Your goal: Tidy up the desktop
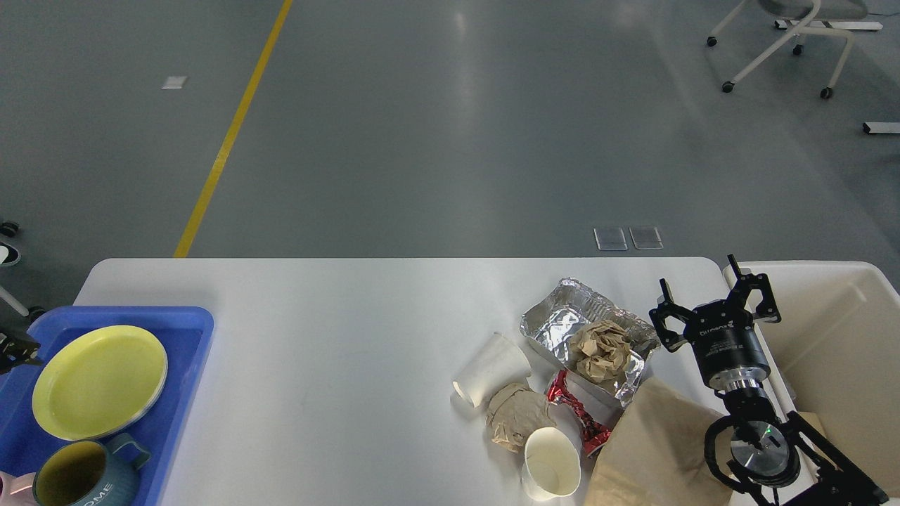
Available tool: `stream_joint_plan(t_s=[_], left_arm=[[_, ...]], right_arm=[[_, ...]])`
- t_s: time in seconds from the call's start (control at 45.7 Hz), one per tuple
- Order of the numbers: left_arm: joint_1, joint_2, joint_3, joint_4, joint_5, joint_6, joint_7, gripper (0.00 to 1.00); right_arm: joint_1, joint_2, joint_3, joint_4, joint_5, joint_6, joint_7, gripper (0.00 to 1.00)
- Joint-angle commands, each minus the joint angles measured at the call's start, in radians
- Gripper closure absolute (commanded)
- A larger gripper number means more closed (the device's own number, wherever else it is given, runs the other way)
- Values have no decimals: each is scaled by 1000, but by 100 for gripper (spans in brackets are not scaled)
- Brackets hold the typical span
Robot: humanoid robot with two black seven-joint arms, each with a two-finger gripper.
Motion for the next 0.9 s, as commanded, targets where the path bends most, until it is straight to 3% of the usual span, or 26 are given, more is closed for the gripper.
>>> stream_joint_plan(t_s=[0.0,0.087,0.197,0.35,0.525,0.678,0.765,0.875], left_arm=[[-109,13,-1,-1,0,-18,-3,4],[-154,19,-45,-4,0,-16,-1,4],[-171,28,-206,-4,-1,-16,-1,4],[-174,62,-565,-5,-4,-19,-16,4],[-96,18,-1088,-24,-1,-19,-16,4],[-45,-88,-1289,-36,-3,16,-32,4],[27,-159,-1335,-45,-8,43,-107,4],[127,-203,-1457,-94,-9,59,-281,4]], right_arm=[[0,0,0,0,-1,0,0,0],[0,0,0,0,-1,0,0,0],[0,0,0,0,1,0,0,0],[2,0,0,0,1,0,0,0],[2,0,0,0,1,0,0,0],[2,0,0,0,1,0,0,0],[2,0,0,0,1,0,0,0],[0,0,0,0,-1,0,0,0]])
